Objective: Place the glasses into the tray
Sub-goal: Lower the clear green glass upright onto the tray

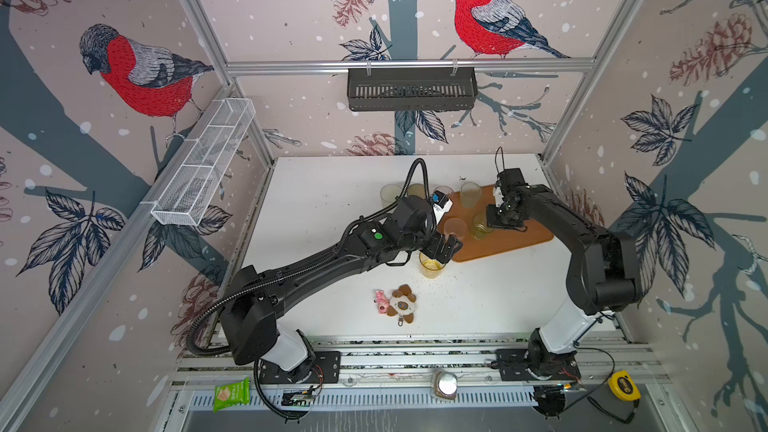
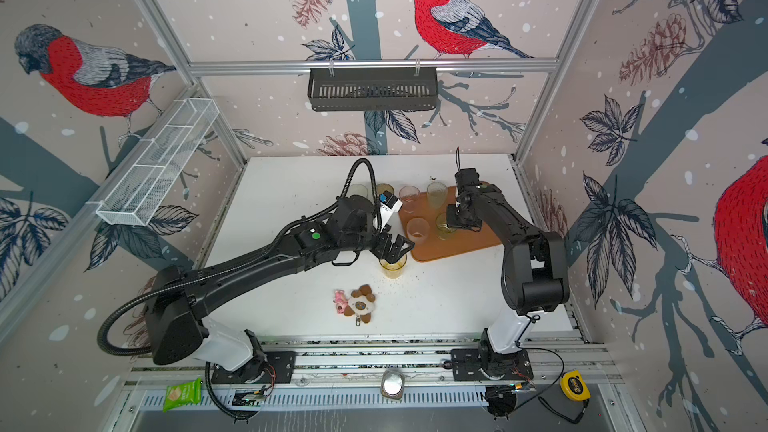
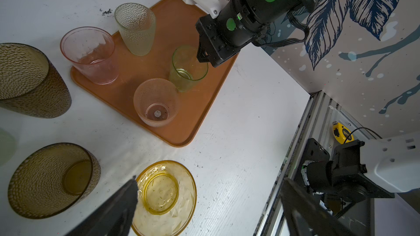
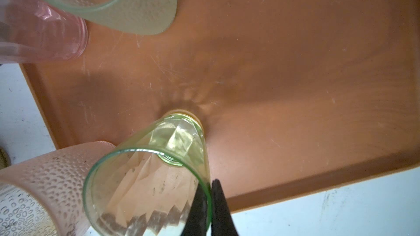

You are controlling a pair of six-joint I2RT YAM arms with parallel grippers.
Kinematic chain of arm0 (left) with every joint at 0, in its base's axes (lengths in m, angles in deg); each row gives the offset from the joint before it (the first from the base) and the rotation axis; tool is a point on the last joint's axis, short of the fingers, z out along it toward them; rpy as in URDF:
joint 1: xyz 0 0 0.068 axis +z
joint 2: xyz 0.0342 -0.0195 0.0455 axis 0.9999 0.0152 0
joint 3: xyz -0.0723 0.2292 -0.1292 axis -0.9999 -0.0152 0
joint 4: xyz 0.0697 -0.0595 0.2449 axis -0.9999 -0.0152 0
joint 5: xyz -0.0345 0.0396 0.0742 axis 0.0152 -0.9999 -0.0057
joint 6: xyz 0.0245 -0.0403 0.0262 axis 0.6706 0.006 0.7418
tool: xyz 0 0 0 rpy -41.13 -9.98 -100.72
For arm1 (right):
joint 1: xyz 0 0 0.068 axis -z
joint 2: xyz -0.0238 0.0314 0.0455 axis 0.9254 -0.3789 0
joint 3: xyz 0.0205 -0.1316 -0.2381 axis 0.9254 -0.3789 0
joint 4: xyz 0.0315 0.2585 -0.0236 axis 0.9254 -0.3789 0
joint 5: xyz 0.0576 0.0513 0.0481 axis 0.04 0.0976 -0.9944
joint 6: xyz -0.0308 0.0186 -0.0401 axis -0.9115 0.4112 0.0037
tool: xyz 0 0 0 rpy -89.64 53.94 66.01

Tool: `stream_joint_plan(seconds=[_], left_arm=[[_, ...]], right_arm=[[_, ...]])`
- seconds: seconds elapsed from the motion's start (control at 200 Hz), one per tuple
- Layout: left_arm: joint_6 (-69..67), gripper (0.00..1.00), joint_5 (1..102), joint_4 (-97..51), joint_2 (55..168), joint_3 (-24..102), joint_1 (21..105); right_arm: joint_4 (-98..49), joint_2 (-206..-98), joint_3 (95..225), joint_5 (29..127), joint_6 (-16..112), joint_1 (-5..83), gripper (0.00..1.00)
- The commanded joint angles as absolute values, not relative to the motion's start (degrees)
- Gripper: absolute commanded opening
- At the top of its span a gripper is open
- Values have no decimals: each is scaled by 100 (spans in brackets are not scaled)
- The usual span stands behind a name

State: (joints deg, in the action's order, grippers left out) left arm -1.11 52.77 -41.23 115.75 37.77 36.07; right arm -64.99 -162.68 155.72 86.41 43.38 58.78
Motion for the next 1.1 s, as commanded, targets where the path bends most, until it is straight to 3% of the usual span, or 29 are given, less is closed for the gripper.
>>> stream_joint_plan(seconds=[0.0, 1.096], left_arm=[[-63, 98, 5275, -3935, 11544, 3769, 3608], [-143, 98, 5292, -3830, 11443, 3579, 3604]], right_arm=[[-6404, -16277, 15594, 8613, 4380, 5868, 3], [-6358, -16250, 15543, 8714, 4398, 5811, 12]])
